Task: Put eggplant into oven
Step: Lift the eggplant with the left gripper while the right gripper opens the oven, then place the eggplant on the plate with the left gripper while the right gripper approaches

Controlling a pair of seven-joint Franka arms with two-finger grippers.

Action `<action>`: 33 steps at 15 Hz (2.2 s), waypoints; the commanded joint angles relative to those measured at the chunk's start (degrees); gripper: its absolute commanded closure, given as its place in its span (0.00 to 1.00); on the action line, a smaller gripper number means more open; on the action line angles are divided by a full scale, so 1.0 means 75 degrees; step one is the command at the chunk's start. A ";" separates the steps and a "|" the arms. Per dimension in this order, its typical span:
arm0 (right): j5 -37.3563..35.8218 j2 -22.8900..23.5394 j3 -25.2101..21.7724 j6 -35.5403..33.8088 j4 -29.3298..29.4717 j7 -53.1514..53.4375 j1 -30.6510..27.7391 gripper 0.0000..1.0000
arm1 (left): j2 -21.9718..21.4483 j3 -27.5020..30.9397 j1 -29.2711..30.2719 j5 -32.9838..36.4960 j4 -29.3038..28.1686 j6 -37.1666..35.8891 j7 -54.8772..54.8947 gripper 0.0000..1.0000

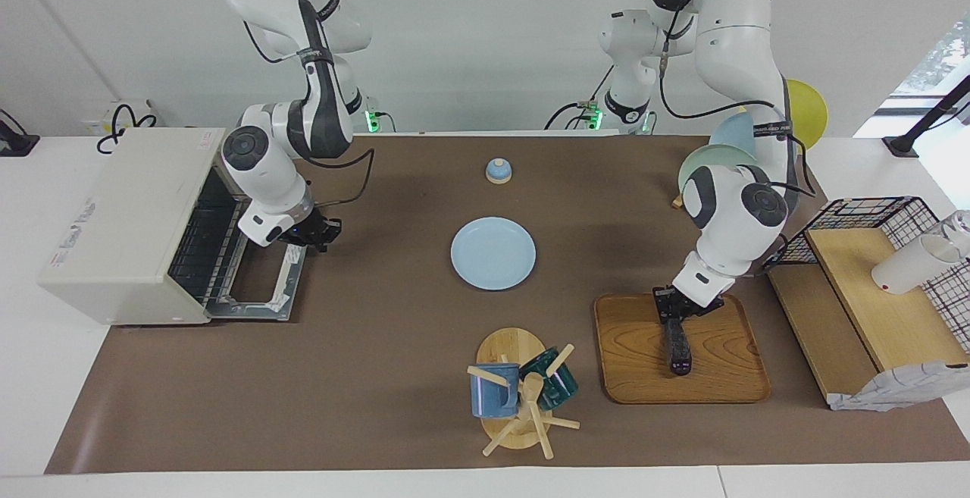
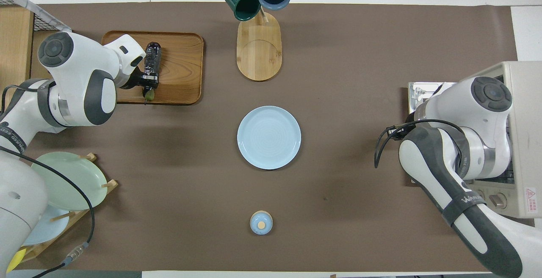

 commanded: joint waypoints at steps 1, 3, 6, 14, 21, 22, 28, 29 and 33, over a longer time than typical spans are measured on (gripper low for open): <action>0.0185 -0.0011 -0.0059 -0.0511 0.0169 0.0201 0.0130 1.00 | -0.0139 0.0037 0.0001 -0.0003 0.0099 -0.0437 0.0104 1.00; 0.0185 0.0001 -0.0048 -0.0537 0.0205 0.0224 0.0130 1.00 | -0.0396 0.0037 -0.0011 -0.0026 0.0076 -0.0754 0.0034 1.00; 0.0186 0.0094 -0.0048 -0.0559 0.0683 0.0248 0.0141 1.00 | -0.1087 0.0002 -0.0069 -0.0096 -0.0007 -0.1723 -0.0318 1.00; 0.0092 0.0071 -0.0024 -0.0525 0.0767 0.0705 0.0563 0.53 | -0.2669 -0.0045 -0.0454 -0.0705 -0.0170 -0.4000 -0.0855 1.00; 0.0068 0.0048 -0.0013 -0.0478 0.0802 0.0705 0.0575 0.45 | -0.3362 -0.0034 -0.3066 -0.1010 -0.1843 -0.2003 -0.3725 1.00; 0.0068 0.0048 -0.0013 -0.0466 0.0802 0.0705 0.0575 0.45 | -0.3305 -0.0034 -0.3452 -0.1010 -0.2044 -0.1626 -0.4018 1.00; 0.0057 0.0036 -0.0013 -0.0490 0.0802 0.0705 0.0587 0.41 | -0.2439 -0.0034 -0.4755 -0.1010 -0.2667 0.0473 -0.5145 1.00; 0.0057 0.0036 -0.0013 -0.0490 0.0791 0.0705 0.0587 0.41 | -0.2182 -0.0022 -0.4885 -0.1010 -0.2667 0.0777 -0.5297 1.00; 0.0057 0.0036 -0.0013 -0.0490 0.0791 0.0705 0.0587 0.41 | -0.1816 -0.0022 -0.4968 -0.1010 -0.2597 0.1085 -0.5322 1.00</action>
